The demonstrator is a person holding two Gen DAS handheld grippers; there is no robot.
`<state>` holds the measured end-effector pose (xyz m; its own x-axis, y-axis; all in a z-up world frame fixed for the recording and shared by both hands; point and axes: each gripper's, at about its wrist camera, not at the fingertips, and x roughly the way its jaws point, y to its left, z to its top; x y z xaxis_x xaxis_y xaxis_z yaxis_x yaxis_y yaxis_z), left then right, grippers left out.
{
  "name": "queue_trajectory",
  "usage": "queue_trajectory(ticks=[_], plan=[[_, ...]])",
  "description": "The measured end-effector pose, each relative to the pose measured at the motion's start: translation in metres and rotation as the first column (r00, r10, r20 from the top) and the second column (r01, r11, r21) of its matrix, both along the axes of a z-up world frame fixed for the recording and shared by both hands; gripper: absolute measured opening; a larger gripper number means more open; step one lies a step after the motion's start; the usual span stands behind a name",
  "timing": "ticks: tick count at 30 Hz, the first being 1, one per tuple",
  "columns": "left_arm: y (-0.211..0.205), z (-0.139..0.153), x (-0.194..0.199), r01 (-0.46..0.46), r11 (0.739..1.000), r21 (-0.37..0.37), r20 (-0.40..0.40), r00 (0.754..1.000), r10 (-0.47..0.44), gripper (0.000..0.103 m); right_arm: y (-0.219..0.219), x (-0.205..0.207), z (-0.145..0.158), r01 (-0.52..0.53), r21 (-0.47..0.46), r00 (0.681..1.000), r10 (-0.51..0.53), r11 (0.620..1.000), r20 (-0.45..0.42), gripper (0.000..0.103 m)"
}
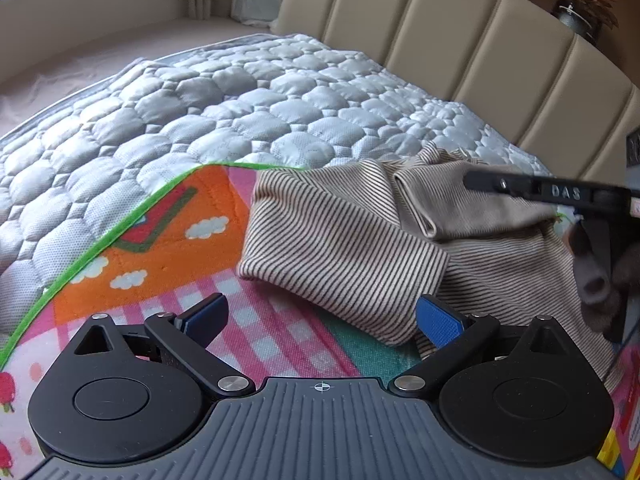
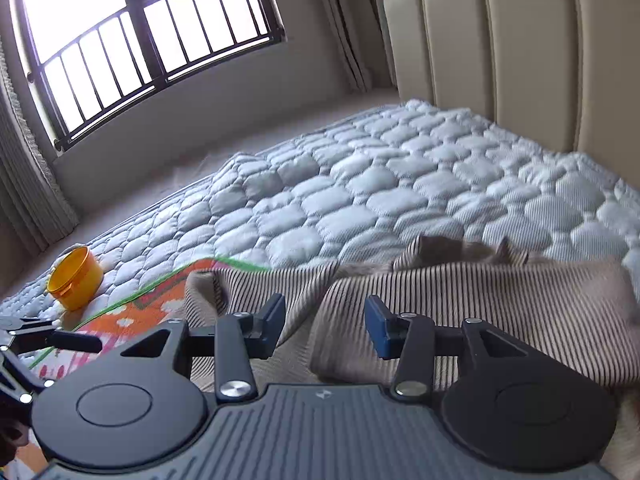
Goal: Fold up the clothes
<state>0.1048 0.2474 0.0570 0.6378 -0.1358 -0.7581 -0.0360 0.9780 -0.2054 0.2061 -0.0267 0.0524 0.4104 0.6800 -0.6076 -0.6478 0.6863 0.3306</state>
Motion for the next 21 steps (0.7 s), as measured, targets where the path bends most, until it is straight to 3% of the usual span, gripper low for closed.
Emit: queue_trajectory(ticks=[3, 5, 11, 18, 19, 20, 21], plan=[[0.004, -0.005, 0.002, -0.014, 1.000, -0.002, -0.015, 1.000, 0.014, 0.102, 0.002, -0.027, -0.013, -0.050, 0.027, 0.993, 0.053, 0.998, -0.108, 0.044], [0.005, -0.008, 0.001, -0.014, 1.000, -0.007, -0.025, 1.000, 0.014, 0.102, 0.011, -0.042, -0.017, -0.086, 0.021, 0.988, 0.088, 0.996, -0.126, 0.044], [0.002, -0.008, -0.002, 0.011, 1.000, -0.007, -0.018, 1.000, -0.011, 0.102, 0.025, -0.043, -0.017, -0.055, -0.025, 0.992, 0.052, 0.998, -0.116, 0.037], [0.006, -0.010, -0.003, -0.009, 1.000, -0.020, -0.037, 0.999, 0.008, 0.102, 0.046, -0.043, -0.034, -0.032, 0.005, 0.970, 0.032, 0.999, -0.239, 0.035], [0.006, -0.012, -0.002, -0.013, 1.000, -0.022, -0.041, 0.999, 0.013, 0.102, 0.054, -0.040, -0.033, -0.035, 0.008, 0.973, 0.036, 0.999, -0.228, 0.030], [0.005, -0.012, -0.001, -0.016, 1.000, -0.024, -0.043, 0.999, 0.015, 0.102, 0.060, -0.038, -0.029, -0.049, 0.011, 0.978, 0.050, 0.999, -0.204, 0.012], [0.004, -0.011, 0.000, -0.014, 1.000, -0.028, -0.038, 0.999, 0.013, 0.102, 0.066, -0.037, -0.022, -0.066, 0.013, 0.982, 0.067, 0.998, -0.177, 0.004]])
